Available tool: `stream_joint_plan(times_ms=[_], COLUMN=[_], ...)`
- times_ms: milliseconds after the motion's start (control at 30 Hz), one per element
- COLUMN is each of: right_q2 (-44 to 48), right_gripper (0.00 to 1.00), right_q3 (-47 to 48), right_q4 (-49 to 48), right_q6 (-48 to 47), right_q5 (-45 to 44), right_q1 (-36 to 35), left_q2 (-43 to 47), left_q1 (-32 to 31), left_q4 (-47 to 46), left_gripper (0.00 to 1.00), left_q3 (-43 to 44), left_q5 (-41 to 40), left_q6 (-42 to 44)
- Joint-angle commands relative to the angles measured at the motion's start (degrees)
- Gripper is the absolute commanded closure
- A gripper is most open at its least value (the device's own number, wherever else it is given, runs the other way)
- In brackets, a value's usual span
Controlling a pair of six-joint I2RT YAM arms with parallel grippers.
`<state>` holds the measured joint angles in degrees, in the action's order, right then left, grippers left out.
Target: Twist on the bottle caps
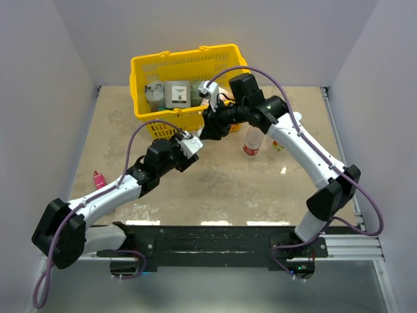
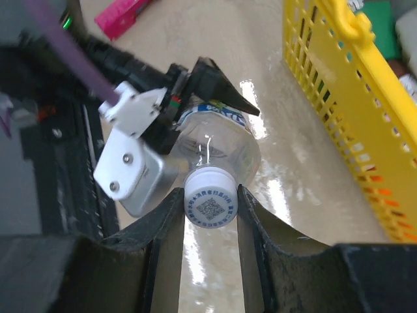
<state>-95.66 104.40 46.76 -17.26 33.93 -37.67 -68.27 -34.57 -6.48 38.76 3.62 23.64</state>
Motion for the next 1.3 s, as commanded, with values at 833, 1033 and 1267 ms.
stream_joint_plan(times_ms=[833,1033,1267], right_q2=[-10.5,-11.4,-13.3], right_gripper=[1.00,1.00,1.00], right_q3=[9.3,7.4,7.0], right_q4=[11.2,11.9,12.8], right_q6=[-2.9,-3.2,-4.3], right_q5=[-24.1,-26.6,-27.8], right_q1=[-0.6,-1.3,-2.2], left_q2=[10.8,11.5,11.4], left_q1=[8.5,9.7,10.2], left_q4=[4.2,3.7,3.0], left_gripper=[0.00,0.00,0.00], left_q3=[-6.8,-7.1,-7.6], left_q5=[2.4,2.4,2.7], left_q6=[-14.6,-15.1,-15.2])
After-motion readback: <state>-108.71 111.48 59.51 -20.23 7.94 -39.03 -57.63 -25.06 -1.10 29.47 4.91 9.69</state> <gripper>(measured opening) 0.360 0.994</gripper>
